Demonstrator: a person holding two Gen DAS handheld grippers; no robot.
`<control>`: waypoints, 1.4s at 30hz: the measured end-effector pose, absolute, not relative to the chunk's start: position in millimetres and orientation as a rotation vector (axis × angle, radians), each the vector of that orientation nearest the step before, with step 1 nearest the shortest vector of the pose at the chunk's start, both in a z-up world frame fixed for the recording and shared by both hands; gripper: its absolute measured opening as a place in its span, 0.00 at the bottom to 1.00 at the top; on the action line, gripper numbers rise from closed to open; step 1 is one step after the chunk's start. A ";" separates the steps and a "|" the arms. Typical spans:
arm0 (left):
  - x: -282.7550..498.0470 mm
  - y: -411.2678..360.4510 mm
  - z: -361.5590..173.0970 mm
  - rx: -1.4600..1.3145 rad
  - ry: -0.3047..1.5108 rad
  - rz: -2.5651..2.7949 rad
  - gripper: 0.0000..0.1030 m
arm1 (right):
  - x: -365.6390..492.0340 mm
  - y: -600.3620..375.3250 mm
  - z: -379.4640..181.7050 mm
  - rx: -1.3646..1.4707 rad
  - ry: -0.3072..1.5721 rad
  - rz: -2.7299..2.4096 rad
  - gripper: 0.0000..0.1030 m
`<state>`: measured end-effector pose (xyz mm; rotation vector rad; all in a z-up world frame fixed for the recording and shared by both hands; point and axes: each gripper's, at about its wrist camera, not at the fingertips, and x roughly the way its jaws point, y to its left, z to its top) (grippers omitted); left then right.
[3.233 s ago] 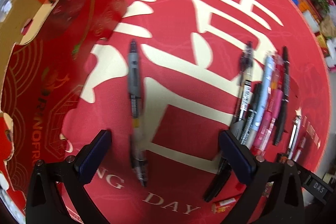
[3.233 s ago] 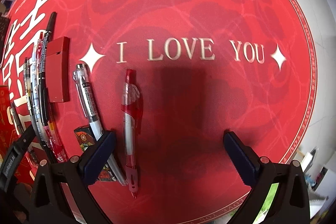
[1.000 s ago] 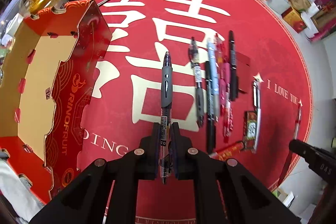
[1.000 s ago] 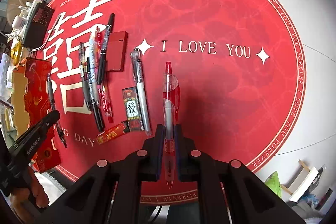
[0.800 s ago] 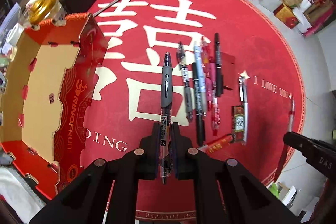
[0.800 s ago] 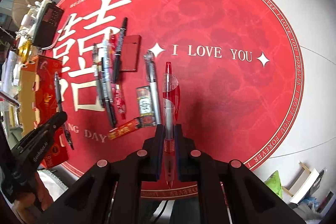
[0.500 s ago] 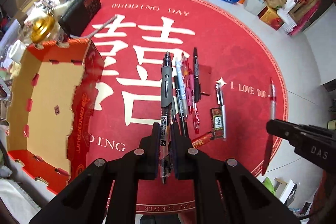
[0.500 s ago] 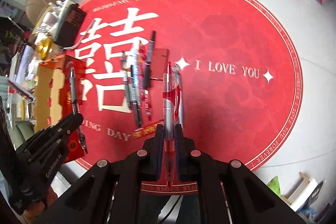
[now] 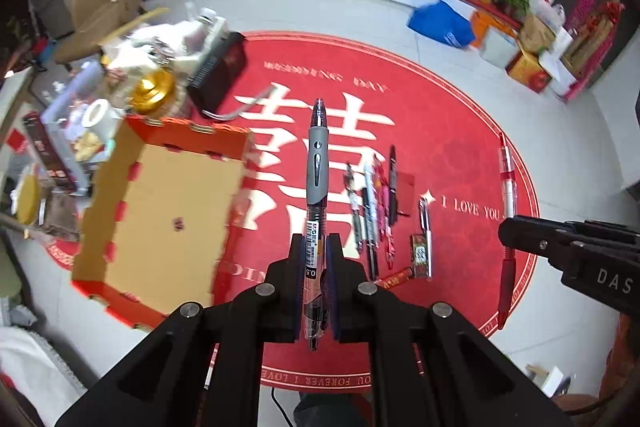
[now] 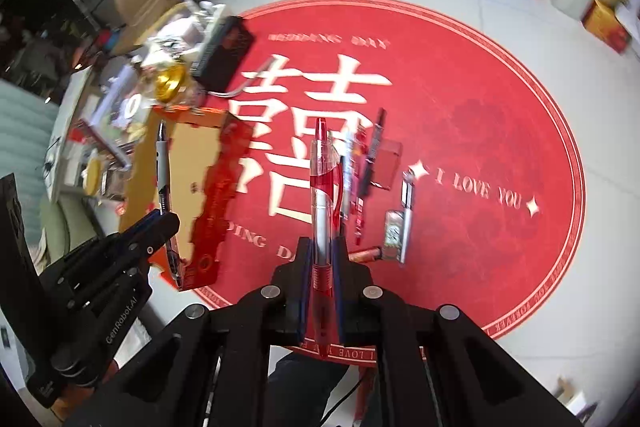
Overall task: Organize rigid objects
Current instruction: 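Carry both pens over the cardboard box and lower them inside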
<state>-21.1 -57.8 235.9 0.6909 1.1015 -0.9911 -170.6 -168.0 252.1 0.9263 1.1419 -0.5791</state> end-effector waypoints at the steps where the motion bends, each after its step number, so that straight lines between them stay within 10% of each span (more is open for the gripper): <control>1: -18.6 -55.8 240.5 0.687 1.095 -0.974 0.10 | -167.4 -168.2 256.1 0.918 1.140 -0.564 0.11; 42: 200.9 20.1 172.5 0.760 1.208 -0.867 0.10 | 72.6 -74.9 241.3 0.918 1.187 -0.543 0.11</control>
